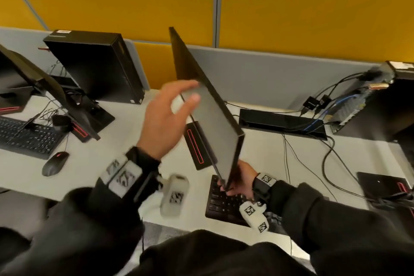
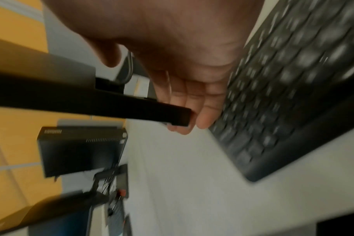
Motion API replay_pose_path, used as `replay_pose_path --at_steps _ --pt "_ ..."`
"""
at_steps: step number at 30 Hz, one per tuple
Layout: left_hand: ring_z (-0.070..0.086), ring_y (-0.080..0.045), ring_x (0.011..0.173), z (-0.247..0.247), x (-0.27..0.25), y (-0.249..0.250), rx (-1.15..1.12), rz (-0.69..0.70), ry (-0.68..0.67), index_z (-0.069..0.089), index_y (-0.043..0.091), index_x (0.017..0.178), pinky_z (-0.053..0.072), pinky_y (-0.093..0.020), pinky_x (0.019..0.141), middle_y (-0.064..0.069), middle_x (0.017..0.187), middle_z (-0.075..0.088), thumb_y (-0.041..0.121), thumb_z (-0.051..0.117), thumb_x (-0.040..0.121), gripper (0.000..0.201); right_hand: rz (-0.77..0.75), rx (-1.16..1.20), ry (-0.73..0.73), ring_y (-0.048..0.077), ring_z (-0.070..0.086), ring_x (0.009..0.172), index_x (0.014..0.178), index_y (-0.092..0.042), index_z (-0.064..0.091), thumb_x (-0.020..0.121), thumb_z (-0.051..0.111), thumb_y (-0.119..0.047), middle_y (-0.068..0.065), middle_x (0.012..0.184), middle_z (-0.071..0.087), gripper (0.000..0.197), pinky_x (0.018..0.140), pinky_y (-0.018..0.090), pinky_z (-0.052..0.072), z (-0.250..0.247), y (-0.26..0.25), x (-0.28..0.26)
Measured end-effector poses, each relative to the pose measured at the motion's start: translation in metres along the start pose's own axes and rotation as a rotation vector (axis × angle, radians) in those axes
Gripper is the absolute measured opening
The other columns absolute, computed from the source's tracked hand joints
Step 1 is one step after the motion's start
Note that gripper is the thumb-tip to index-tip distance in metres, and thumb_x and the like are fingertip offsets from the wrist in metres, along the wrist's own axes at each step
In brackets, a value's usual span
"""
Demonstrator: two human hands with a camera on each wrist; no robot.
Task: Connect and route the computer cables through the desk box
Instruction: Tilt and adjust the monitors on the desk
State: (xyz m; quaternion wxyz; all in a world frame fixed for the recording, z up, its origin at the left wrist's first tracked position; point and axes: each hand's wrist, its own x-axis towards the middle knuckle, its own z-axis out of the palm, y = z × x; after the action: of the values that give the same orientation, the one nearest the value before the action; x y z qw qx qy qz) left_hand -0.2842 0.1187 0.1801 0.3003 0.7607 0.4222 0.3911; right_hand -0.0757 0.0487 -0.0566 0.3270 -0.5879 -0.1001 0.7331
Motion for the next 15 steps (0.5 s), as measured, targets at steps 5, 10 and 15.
replay_pose_path --at_steps 5,10,15 --pt "0.062 -0.011 0.117 0.004 0.088 -0.101 -0.141 -0.381 0.114 0.068 0.024 0.128 0.047 -0.037 0.108 0.005 0.125 0.069 0.044 0.064 0.094 0.04 -0.09 0.014 0.167 0.026 0.052 0.06 0.107 -0.002 0.064 0.102 0.026 -0.04 0.023 0.081 0.066 0.054 0.053 0.028 0.039 -0.064 -0.021 -0.029" --pt "0.057 -0.03 0.128 0.013 0.116 -0.203 -0.448 -0.825 0.263 0.062 0.015 0.134 0.048 -0.043 0.099 -0.007 0.133 0.061 0.067 0.062 0.078 0.076 -0.183 0.123 0.411 0.024 0.047 0.053 0.094 -0.006 0.061 0.099 0.036 -0.04 0.025 0.081 0.067 0.042 0.056 0.028 0.034 -0.112 -0.062 -0.048" --pt "0.049 -0.028 0.137 0.041 0.104 -0.219 -0.643 -1.029 0.226 0.044 0.013 0.152 0.037 -0.04 0.108 -0.006 0.148 0.05 0.06 0.045 0.102 0.068 -0.257 0.403 0.54 0.027 0.046 0.066 0.098 -0.009 0.058 0.097 0.051 -0.055 0.013 0.085 0.054 0.046 0.068 0.039 0.042 -0.138 -0.087 -0.049"
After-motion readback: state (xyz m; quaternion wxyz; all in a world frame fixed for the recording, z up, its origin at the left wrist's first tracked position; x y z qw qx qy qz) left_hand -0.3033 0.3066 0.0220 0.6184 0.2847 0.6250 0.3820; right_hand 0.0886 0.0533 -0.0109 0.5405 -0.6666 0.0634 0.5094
